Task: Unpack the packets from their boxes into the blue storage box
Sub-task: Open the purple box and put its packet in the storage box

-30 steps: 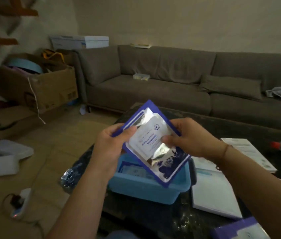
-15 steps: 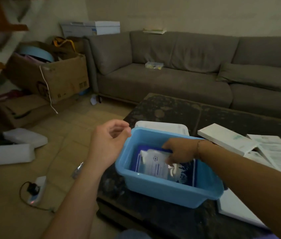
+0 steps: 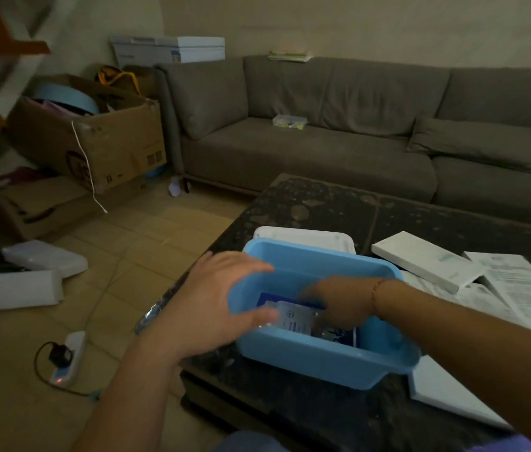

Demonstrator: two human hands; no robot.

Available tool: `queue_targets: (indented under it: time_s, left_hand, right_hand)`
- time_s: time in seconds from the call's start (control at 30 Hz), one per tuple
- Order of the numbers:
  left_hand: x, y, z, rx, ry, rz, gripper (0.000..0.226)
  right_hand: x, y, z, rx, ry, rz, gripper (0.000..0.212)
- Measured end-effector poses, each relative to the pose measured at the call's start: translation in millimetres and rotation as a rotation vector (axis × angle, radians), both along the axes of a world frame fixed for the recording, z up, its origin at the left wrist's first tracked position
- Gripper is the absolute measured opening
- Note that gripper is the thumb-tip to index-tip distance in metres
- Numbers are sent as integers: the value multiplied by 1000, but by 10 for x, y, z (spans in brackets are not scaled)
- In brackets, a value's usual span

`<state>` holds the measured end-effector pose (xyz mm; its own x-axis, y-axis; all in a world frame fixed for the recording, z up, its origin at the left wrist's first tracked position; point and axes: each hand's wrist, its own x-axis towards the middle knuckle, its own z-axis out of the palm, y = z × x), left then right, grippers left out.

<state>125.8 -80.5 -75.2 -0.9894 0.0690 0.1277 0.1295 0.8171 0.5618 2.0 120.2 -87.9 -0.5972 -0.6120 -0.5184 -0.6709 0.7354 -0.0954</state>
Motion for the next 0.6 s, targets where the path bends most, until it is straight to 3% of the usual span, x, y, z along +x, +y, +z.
queue_targets:
  time_s: [0.07, 0.17, 0.37, 0.47, 0.6]
  left_hand:
    - [60, -43, -41, -131, -51, -86, 76]
    - [102, -62, -101, -115, -62, -105, 86]
    - [141, -28, -51, -20, 2, -140, 74]
    - [196, 180, -3, 33, 243, -178, 62]
    - [404, 726, -44, 244, 614, -301, 35]
  right_hand:
    - [81, 33, 27, 143, -75, 111, 51]
    - [116, 27, 3, 323, -167, 221, 52]
    - [138, -3, -38, 284, -144, 235, 50]
    - [224, 109, 38, 49, -29, 201, 45]
    - [571, 628, 444, -626, 191, -91, 38]
